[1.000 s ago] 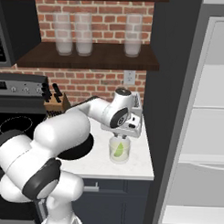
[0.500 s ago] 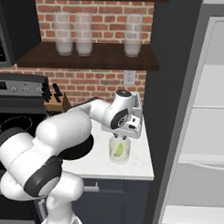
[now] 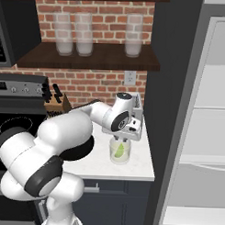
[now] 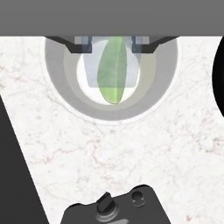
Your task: Grab a lemon wedge from the fridge and one ice cube from the ice bowl, and put them in the glass of lemonade.
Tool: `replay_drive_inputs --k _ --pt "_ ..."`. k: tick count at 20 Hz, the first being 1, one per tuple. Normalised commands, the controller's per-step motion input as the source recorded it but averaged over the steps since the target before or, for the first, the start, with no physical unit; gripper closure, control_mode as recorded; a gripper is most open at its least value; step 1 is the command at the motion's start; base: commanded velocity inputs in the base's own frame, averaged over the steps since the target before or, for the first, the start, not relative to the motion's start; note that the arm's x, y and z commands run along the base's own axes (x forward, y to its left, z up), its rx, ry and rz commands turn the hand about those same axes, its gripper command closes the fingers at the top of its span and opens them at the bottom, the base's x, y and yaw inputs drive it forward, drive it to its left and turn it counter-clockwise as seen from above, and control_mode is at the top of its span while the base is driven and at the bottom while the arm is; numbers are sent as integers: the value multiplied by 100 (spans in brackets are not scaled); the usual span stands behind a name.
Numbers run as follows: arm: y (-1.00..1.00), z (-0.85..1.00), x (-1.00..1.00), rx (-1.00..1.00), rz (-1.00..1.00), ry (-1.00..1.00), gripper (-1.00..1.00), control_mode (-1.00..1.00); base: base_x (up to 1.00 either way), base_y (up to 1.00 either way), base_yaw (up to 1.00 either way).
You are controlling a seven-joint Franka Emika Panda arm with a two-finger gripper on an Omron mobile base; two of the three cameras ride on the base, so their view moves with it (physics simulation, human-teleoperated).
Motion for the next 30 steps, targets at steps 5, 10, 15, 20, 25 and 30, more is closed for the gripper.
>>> replay_drive_inputs --k 5,10,15,20,25,30 --pt "0 0 0 0 0 0 -100 -100 0 0 0" --pt "0 0 0 0 0 0 -100 -100 0 0 0" --pt "0 0 0 0 0 0 -100 -100 0 0 0" --pt "0 3 -3 0 0 1 -100 -100 0 0 0" --pt "0 18 -17 0 0 0 -100 -100 0 0 0" --pt "0 25 -37 4 0 -4 -100 -100 0 0 0"
